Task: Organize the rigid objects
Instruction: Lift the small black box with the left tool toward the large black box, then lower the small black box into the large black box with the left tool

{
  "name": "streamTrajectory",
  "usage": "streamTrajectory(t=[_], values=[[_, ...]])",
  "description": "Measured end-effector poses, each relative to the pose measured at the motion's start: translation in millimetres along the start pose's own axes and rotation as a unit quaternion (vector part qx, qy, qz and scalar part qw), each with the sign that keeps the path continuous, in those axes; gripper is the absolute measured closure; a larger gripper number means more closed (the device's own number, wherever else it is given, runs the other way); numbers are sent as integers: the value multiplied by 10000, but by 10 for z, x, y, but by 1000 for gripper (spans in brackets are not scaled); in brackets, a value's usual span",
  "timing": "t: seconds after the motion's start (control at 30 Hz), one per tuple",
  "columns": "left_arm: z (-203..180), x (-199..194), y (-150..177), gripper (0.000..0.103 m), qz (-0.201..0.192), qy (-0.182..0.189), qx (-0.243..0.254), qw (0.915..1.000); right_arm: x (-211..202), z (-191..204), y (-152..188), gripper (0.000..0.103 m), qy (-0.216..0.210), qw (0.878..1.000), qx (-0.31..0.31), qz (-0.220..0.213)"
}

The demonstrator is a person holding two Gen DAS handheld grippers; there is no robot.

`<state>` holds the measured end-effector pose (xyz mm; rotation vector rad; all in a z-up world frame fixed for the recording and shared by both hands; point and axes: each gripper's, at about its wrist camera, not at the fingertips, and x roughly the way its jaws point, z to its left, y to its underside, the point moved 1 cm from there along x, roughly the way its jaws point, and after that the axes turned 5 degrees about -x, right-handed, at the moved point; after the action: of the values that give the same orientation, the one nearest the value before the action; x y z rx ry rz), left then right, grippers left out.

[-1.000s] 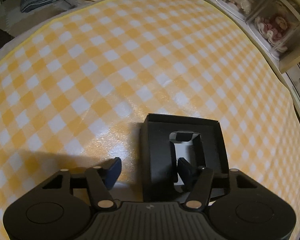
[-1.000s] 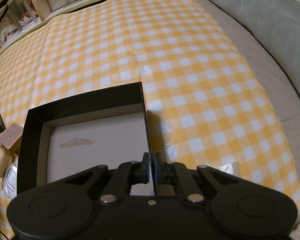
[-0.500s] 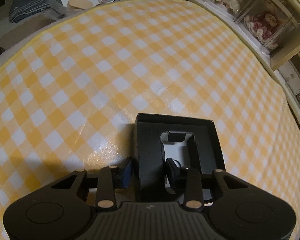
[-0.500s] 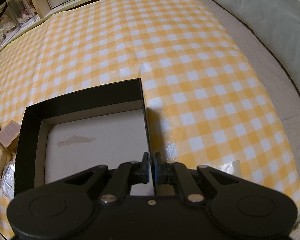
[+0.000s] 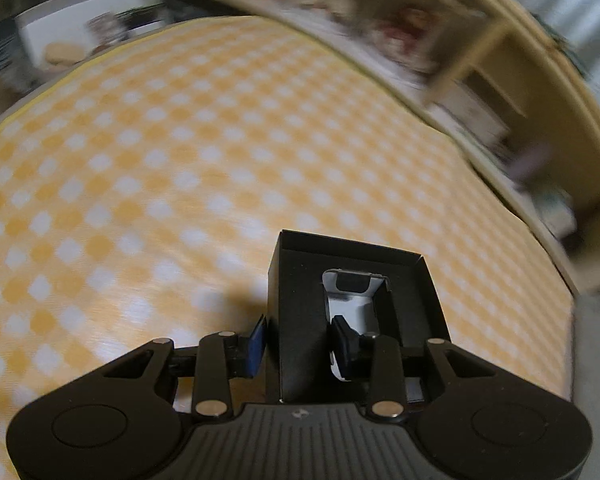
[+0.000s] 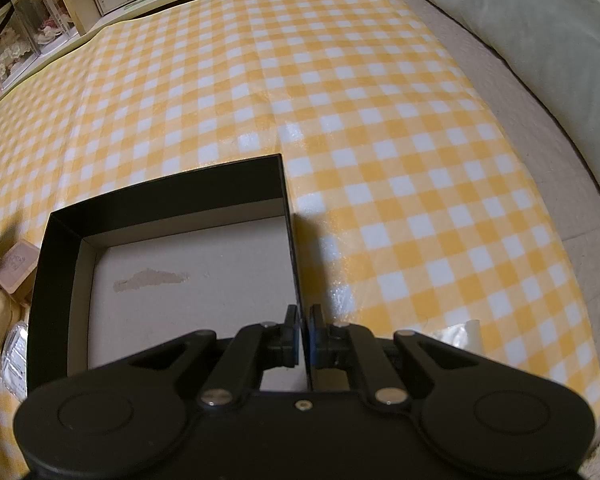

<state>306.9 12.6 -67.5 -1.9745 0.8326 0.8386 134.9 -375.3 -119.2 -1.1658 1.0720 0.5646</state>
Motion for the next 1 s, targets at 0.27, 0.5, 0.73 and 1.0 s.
streamTrajectory(t=[0.27,0.5,0.73,1.0], values=[[-598,-174,629,67,258,626,1221,9902,-3,19,-10,98,-4,10000,-17,7],[-905,-164,1215,67,777,933,1906,9741,-2,0,16,98,-33,10000,-26,17],[-1176,-8,1675,67,1048,936,2492,9582,2,0,21,98,-71,10000,-30,29],[-1348,241,1926,67,1116,745,2409,9612,-25,8,54,97,-150,9999,-31,29]])
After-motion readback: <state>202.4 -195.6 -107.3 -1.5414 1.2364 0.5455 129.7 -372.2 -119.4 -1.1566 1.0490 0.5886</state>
